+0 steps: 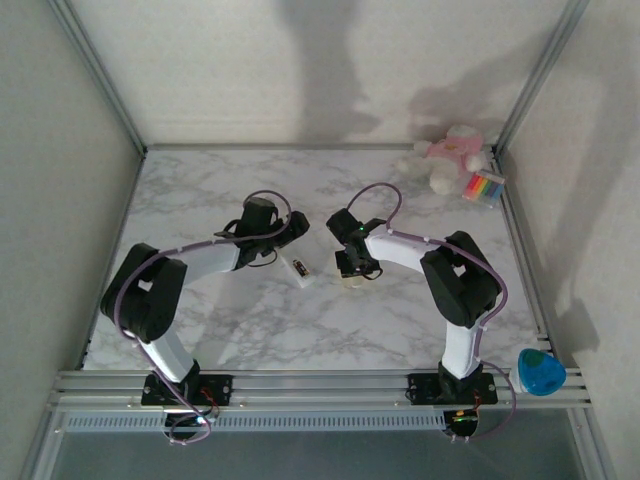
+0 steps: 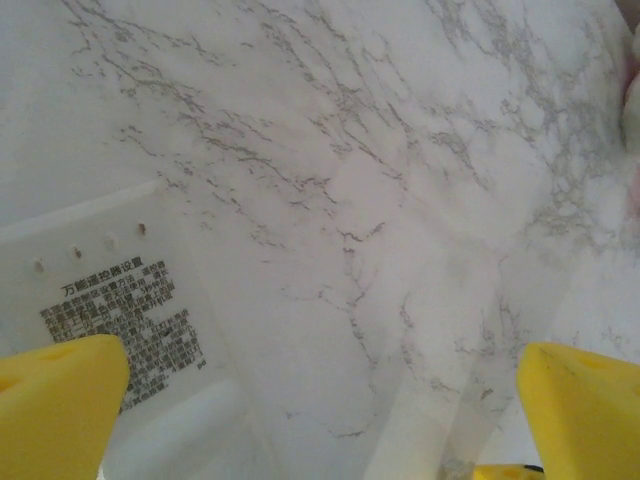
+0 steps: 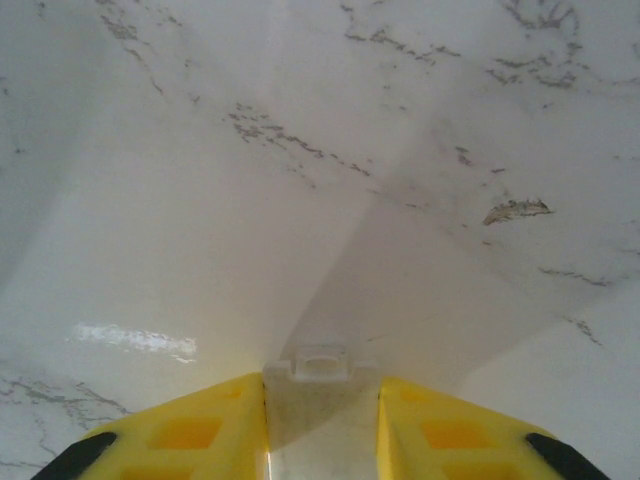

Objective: Load the batteries into the remote control

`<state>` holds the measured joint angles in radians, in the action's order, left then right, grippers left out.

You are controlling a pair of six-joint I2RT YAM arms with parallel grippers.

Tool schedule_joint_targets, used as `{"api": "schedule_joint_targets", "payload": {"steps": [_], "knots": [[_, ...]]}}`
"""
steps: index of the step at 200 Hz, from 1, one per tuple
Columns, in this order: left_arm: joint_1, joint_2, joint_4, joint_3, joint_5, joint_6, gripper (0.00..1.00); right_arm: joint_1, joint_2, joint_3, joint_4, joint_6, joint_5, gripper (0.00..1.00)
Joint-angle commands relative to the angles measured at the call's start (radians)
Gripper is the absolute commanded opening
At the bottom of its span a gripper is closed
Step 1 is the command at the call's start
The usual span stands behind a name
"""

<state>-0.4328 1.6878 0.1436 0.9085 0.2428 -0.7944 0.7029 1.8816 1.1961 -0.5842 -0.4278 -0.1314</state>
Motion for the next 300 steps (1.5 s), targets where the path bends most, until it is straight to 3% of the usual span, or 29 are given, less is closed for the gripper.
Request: {"api": "schedule_joint_targets", "payload": {"steps": [1, 68, 90, 151, 217, 300], "knots": [[0.008, -0.109, -0.045, 0.006, 0.002, 0.036, 1.00, -0.002, 0.010, 0.002, -0.005, 0.002, 0.001, 0.25], [0.031, -0.431, -0.227, -0.116, -0.178, 0.028, 1.00, 0.040, -0.069, 0.071, -0.056, -0.009, -0.016, 0.26], [0.031, -0.528, -0.288, -0.166, -0.253, 0.005, 1.00, 0.112, -0.076, 0.116, -0.045, 0.012, -0.019, 0.26], [0.038, -0.764, -0.481, -0.251, -0.471, -0.097, 1.00, 0.205, 0.028, 0.266, -0.031, 0.086, -0.018, 0.26], [0.042, -0.910, -0.545, -0.312, -0.496, -0.154, 1.00, 0.236, 0.152, 0.383, -0.027, 0.167, -0.023, 0.26], [0.043, -0.944, -0.574, -0.324, -0.499, -0.151, 0.99, 0.248, 0.258, 0.463, -0.035, 0.197, -0.042, 0.26]]}}
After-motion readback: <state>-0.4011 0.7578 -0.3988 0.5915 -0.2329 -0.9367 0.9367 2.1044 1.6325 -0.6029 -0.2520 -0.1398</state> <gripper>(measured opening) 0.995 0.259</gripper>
